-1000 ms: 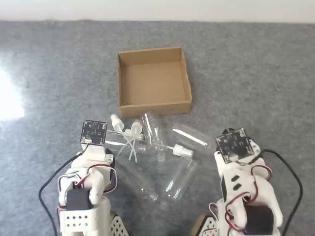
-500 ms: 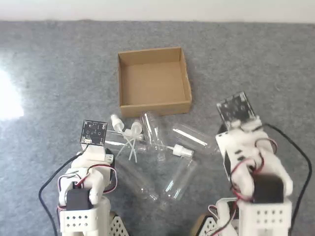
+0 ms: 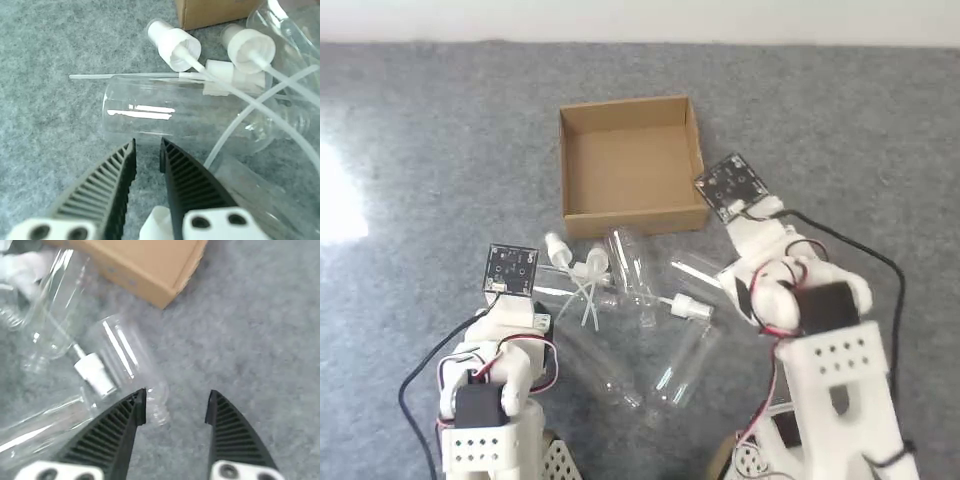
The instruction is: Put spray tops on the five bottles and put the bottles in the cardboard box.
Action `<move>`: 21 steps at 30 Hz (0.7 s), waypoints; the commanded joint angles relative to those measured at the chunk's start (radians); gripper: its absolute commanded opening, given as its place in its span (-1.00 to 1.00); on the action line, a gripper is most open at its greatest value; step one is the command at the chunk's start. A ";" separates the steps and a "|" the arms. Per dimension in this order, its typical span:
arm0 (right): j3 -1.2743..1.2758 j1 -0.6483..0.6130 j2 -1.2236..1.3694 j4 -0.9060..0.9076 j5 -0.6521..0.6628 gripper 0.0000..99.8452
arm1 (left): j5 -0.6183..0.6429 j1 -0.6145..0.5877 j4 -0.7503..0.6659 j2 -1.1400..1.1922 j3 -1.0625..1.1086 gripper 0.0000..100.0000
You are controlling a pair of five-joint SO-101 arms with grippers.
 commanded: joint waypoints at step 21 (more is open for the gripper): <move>-0.180 -0.180 0.418 -0.108 -0.066 -0.39 | 0.009 0.000 0.005 -0.018 -0.002 -0.85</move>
